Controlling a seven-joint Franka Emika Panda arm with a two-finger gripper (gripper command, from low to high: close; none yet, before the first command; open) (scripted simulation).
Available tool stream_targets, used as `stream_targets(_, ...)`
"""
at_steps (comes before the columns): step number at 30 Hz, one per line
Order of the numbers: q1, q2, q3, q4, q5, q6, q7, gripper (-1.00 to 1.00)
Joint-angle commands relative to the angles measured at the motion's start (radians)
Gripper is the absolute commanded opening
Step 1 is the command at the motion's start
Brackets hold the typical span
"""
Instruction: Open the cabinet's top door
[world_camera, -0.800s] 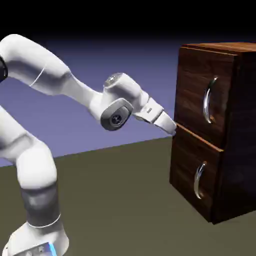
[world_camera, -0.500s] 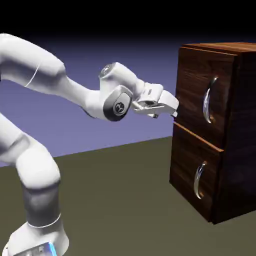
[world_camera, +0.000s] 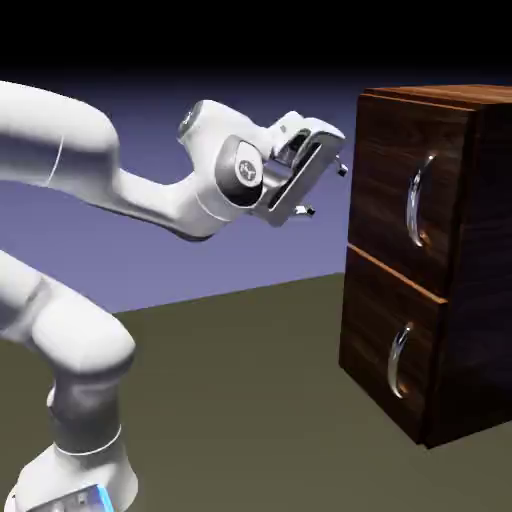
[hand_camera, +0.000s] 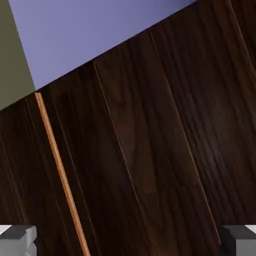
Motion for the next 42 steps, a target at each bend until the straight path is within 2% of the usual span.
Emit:
stream_targets(1,0.017,-0.009,-0.018,0.006,-0.044,-0.004,-0.021,0.0)
stream_targets(38,0.651,-0.331,-0.695,0.244,-1.653,-0.159,-0.785,0.0)
stream_targets(42,0.795,-0.3,-0.77,0.359,-1.674,-0.177,-0.783,0.0)
